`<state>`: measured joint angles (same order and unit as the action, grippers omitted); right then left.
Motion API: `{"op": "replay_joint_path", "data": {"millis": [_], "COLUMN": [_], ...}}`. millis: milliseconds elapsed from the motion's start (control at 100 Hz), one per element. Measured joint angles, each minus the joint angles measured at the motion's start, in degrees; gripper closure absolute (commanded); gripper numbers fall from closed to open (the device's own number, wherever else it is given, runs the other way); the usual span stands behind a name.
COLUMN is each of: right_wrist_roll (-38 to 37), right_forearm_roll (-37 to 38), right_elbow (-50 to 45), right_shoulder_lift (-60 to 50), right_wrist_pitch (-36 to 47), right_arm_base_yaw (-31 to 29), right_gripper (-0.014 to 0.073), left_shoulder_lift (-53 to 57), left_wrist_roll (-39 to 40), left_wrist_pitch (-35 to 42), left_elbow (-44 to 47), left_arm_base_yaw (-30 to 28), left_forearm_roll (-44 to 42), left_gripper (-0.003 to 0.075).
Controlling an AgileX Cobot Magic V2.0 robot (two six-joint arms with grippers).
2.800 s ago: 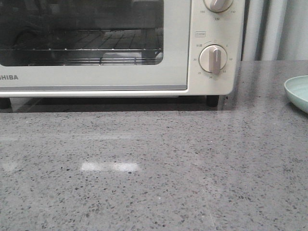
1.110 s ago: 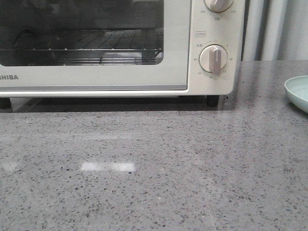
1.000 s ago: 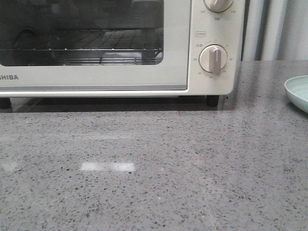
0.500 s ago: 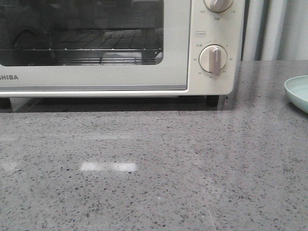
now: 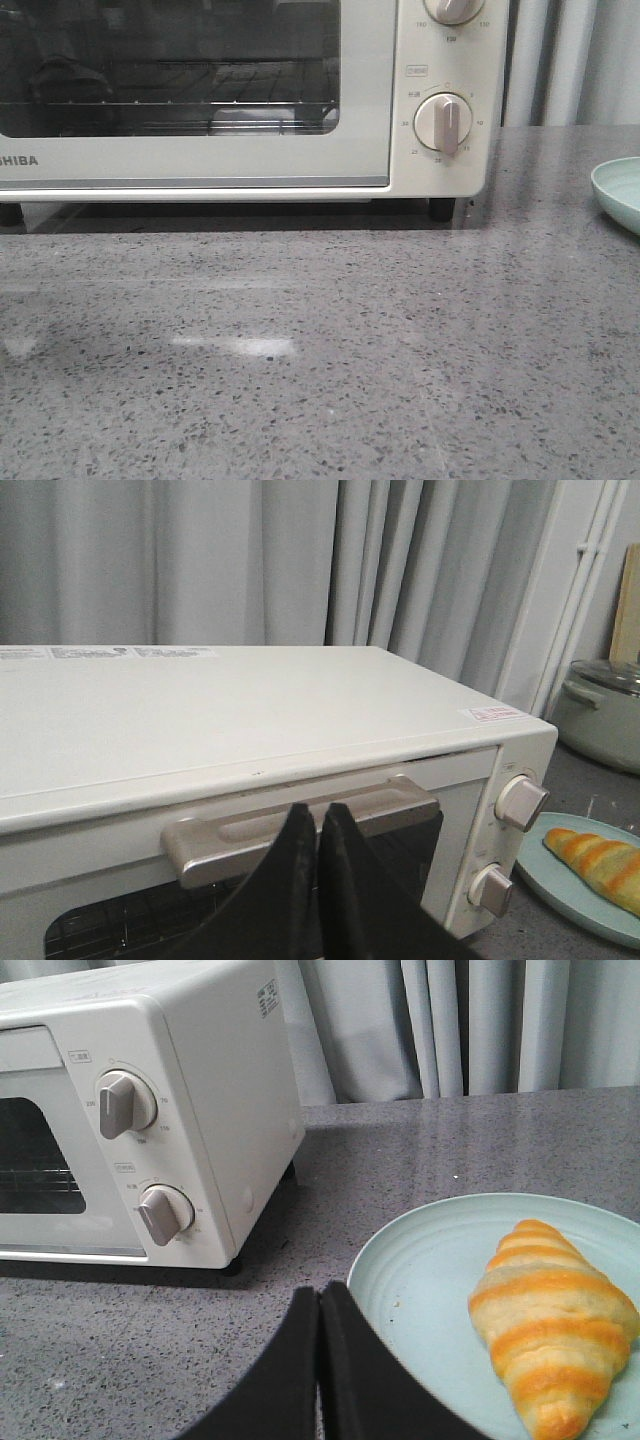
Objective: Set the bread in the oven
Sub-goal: 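Pull the oven door handle down with the left gripper to open it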
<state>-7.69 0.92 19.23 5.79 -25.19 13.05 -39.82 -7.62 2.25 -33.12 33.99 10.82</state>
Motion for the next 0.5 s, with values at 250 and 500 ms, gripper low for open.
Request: {"op": "replay_joint_path", "data": {"millis": [250,500], "right_wrist_roll": [0.10,0.10], "right_forearm_roll": [0.00,-0.04], "right_elbow": [0.00,0.00], "right_shoulder_lift": [0.00,0.00], "right_wrist_pitch": [0.00,-0.07], "right_arm_base_yaw": [0.00,0.00], "right_gripper": [0.0670,0.0670], "left_shoulder_lift": [-13.92,-21.49], "left_wrist_roll": [-0.19,-0.19], "left_wrist_pitch": [2.18,2.07], "left_elbow": [-6.02,-10.83], "left_arm_base_yaw": [0.24,0.24], "left_forearm_roll": [0.25,0.58], "left_gripper": [0.0741,0.0741]}}
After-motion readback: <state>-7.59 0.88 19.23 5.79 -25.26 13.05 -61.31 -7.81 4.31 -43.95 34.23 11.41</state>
